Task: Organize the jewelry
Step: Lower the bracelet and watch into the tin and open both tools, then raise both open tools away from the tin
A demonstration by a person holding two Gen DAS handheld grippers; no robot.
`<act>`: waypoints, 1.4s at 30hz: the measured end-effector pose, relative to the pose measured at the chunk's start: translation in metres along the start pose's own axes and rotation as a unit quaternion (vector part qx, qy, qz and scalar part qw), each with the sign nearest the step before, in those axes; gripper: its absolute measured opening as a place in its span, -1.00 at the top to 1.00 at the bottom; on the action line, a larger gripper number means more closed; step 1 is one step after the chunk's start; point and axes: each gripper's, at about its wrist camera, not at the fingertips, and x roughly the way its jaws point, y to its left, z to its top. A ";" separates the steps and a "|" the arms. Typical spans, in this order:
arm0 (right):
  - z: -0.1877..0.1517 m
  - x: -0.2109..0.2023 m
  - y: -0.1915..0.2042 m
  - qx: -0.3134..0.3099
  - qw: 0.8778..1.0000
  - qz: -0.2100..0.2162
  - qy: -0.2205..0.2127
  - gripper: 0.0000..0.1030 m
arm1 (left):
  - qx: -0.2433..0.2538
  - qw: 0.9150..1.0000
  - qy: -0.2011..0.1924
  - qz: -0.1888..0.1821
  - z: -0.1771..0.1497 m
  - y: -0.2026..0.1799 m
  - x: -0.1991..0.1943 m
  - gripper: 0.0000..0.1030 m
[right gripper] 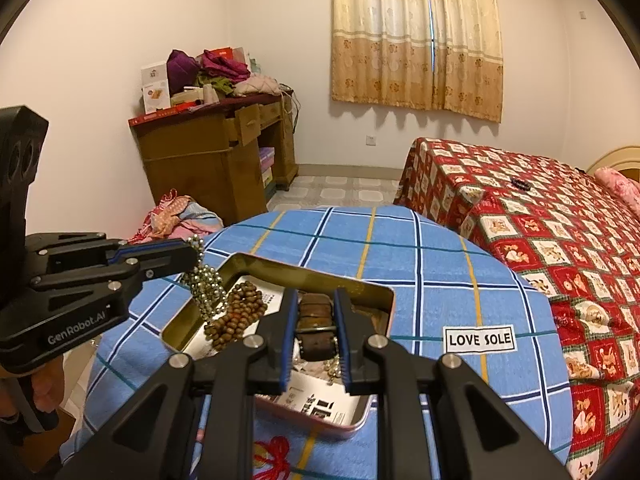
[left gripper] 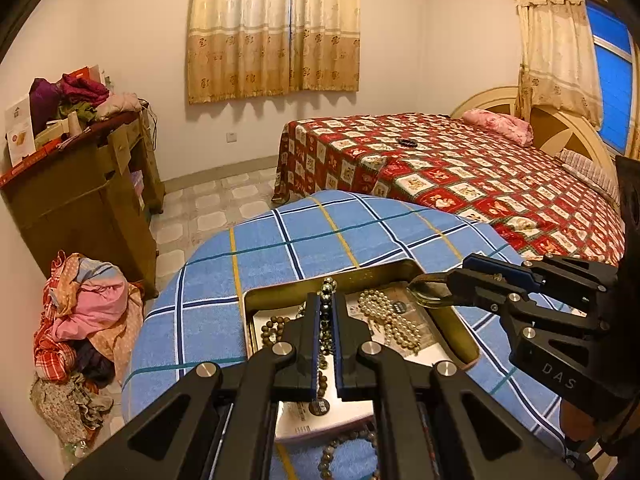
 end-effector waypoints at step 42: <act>-0.019 0.055 -0.009 0.019 0.998 -0.034 0.048 0.22 | -0.001 0.999 0.031 0.036 -0.008 0.009 0.048 -0.42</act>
